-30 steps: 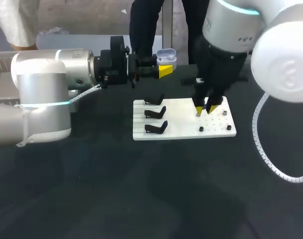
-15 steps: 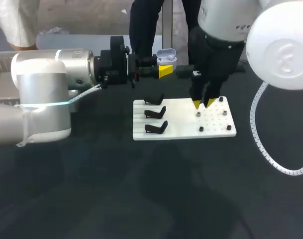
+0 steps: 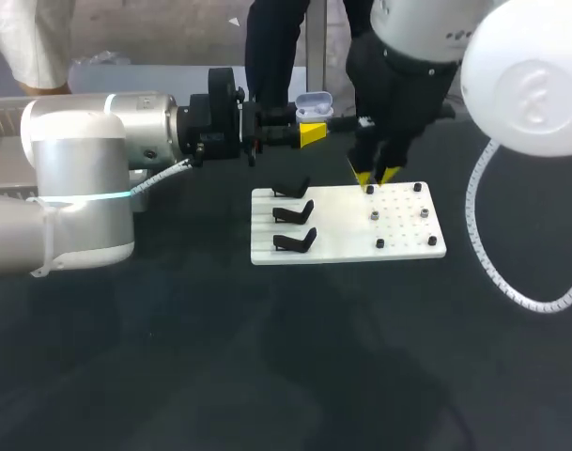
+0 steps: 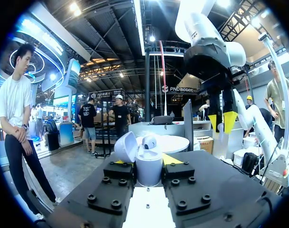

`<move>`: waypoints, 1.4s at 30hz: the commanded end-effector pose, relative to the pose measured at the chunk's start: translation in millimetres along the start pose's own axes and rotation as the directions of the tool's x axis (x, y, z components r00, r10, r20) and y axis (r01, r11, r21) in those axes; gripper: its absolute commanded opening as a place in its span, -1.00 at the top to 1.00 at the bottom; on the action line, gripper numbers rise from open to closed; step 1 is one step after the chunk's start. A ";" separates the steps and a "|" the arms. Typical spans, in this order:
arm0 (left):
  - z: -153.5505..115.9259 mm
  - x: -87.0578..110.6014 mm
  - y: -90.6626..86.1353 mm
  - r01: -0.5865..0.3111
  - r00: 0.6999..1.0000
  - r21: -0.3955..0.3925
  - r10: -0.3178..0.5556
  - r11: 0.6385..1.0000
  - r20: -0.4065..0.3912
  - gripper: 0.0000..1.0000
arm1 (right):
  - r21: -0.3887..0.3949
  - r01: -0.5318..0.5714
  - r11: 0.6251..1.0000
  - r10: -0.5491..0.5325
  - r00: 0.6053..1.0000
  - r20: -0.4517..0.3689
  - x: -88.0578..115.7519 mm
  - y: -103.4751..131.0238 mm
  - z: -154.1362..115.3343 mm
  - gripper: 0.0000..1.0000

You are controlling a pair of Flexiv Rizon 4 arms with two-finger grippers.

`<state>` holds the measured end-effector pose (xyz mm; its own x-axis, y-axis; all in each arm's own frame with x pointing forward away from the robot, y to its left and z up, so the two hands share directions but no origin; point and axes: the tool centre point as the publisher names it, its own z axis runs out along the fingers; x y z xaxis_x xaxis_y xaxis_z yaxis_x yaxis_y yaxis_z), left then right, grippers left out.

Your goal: Pick up each earbud case from the left stands, insert the matching earbuds, close the lid, and place the case in the box.

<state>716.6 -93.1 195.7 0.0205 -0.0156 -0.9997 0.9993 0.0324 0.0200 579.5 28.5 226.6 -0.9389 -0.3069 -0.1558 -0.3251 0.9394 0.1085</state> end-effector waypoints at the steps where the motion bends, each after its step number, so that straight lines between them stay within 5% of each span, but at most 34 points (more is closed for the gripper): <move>1: 0.0 0.8 -1.9 -0.004 1.000 -0.007 0.005 1.000 0.004 1.00 | 0.015 0.034 0.999 -0.034 0.999 -0.018 -23.5 10.1 -4.5 1.00; 21: 0.0 0.8 -1.9 -0.004 1.000 -0.007 0.005 1.000 0.004 1.00 | 0.062 0.137 0.989 -0.138 0.990 0.026 -105.0 19.4 -20.2 1.00; 42: 0.0 0.8 -1.9 -0.004 1.000 -0.007 0.005 1.000 0.004 1.00 | 0.098 0.070 0.993 -0.071 0.997 0.003 -127.1 19.7 -3.3 1.00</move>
<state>716.6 -93.1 195.7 0.0205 -0.0156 -0.9997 0.9993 0.0325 0.0200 688.7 83.6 252.0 -0.9090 -0.3795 -0.1727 -0.3853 0.9228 0.0002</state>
